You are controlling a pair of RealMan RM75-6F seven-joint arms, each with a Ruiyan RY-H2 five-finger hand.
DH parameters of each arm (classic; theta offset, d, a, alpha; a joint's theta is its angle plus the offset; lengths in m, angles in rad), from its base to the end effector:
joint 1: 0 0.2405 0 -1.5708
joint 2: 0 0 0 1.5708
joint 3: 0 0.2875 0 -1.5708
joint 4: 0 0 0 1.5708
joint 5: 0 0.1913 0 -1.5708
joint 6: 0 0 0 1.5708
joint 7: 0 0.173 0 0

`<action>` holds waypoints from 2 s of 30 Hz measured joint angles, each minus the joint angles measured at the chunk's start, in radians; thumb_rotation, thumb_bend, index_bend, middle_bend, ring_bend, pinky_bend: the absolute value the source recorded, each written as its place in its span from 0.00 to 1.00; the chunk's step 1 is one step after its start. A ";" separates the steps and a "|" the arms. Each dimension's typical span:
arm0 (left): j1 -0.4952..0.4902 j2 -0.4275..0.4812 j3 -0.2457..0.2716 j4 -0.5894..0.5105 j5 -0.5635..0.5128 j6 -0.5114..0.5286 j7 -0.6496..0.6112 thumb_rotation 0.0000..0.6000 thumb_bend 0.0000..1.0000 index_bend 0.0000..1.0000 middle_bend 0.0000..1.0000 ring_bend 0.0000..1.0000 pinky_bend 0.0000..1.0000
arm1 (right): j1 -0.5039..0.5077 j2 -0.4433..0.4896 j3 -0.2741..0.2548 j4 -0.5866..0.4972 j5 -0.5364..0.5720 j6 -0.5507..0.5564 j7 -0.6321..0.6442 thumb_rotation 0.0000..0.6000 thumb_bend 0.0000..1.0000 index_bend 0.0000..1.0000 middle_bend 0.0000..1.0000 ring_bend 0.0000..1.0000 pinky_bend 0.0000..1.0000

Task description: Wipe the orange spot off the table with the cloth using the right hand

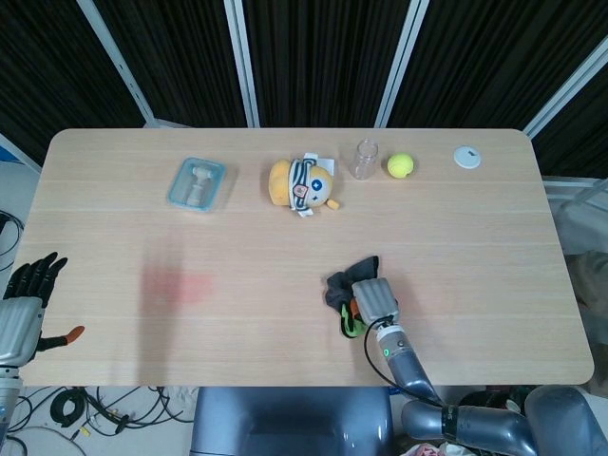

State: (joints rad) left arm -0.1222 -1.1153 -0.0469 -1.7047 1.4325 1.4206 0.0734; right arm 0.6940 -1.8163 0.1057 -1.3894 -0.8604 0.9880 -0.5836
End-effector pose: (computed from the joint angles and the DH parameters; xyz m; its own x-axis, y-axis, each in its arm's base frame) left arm -0.3212 0.2203 0.1757 0.3747 0.0664 0.9247 0.9265 0.0108 -0.3762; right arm -0.1874 -0.3340 -0.1087 0.4483 -0.4511 0.7717 -0.8934 -0.2541 0.3705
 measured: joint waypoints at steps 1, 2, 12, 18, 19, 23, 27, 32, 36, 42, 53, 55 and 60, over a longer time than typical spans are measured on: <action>0.000 0.001 0.000 0.000 0.000 0.000 -0.001 1.00 0.02 0.00 0.00 0.00 0.00 | 0.005 -0.011 0.001 -0.002 -0.008 -0.003 0.002 1.00 0.56 0.64 0.62 0.69 0.72; 0.000 0.001 -0.001 0.000 -0.001 -0.001 -0.003 1.00 0.02 0.00 0.00 0.00 0.00 | 0.011 -0.027 0.003 -0.004 -0.018 -0.007 0.005 1.00 0.56 0.64 0.62 0.69 0.72; -0.001 0.010 -0.007 0.001 -0.010 -0.004 -0.026 1.00 0.02 0.00 0.00 0.00 0.00 | 0.067 -0.121 0.057 0.036 -0.045 -0.044 0.025 1.00 0.56 0.64 0.62 0.69 0.72; -0.003 0.014 -0.007 0.000 -0.012 -0.009 -0.028 1.00 0.02 0.00 0.00 0.00 0.00 | 0.085 -0.145 0.078 0.137 -0.028 -0.044 0.003 1.00 0.56 0.64 0.62 0.69 0.72; -0.003 0.014 -0.007 0.000 -0.012 -0.009 -0.028 1.00 0.02 0.00 0.00 0.00 0.00 | 0.087 -0.148 0.081 0.156 -0.023 -0.042 -0.003 1.00 0.56 0.64 0.62 0.69 0.72; -0.004 0.014 -0.008 -0.001 -0.016 -0.010 -0.024 1.00 0.02 0.00 0.00 0.00 0.00 | 0.097 -0.155 0.102 0.243 -0.007 -0.028 -0.032 1.00 0.56 0.64 0.62 0.69 0.72; -0.004 0.013 -0.009 -0.002 -0.019 -0.011 -0.018 1.00 0.02 0.00 0.00 0.00 0.00 | 0.096 -0.138 0.119 0.290 0.014 -0.012 -0.059 1.00 0.56 0.64 0.62 0.69 0.72; -0.005 0.010 -0.008 -0.004 -0.018 -0.011 -0.009 1.00 0.02 0.00 0.00 0.00 0.00 | 0.075 -0.086 0.133 0.301 0.049 -0.004 -0.075 1.00 0.56 0.64 0.62 0.69 0.72; -0.004 0.008 -0.009 -0.005 -0.020 -0.009 -0.006 1.00 0.02 0.00 0.00 0.00 0.00 | 0.053 -0.045 0.134 0.305 0.077 0.001 -0.091 1.00 0.56 0.64 0.62 0.69 0.72; -0.005 0.005 -0.006 -0.005 -0.014 -0.007 0.004 1.00 0.02 0.00 0.00 0.00 0.00 | 0.020 -0.009 0.118 0.259 0.094 -0.001 -0.095 1.00 0.56 0.64 0.62 0.69 0.72; 0.001 0.002 -0.002 -0.005 -0.004 0.004 0.003 1.00 0.02 0.00 0.00 0.00 0.00 | -0.013 -0.012 0.034 0.061 -0.020 0.006 -0.055 1.00 0.56 0.64 0.62 0.68 0.72; 0.002 0.002 -0.001 -0.004 -0.003 0.006 0.002 1.00 0.02 0.00 0.00 0.00 0.00 | -0.017 -0.014 0.021 0.030 -0.047 0.014 -0.051 1.00 0.56 0.64 0.62 0.68 0.72; 0.003 0.002 -0.001 -0.002 0.000 0.008 0.000 1.00 0.02 0.00 0.00 0.00 0.00 | -0.032 0.021 0.000 -0.075 -0.113 0.063 -0.047 1.00 0.56 0.64 0.61 0.68 0.72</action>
State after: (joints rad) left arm -0.1192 -1.1136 -0.0481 -1.7067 1.4320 1.4290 0.0734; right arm 0.6616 -1.7952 0.1059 -1.4643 -0.9738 1.0510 -0.6309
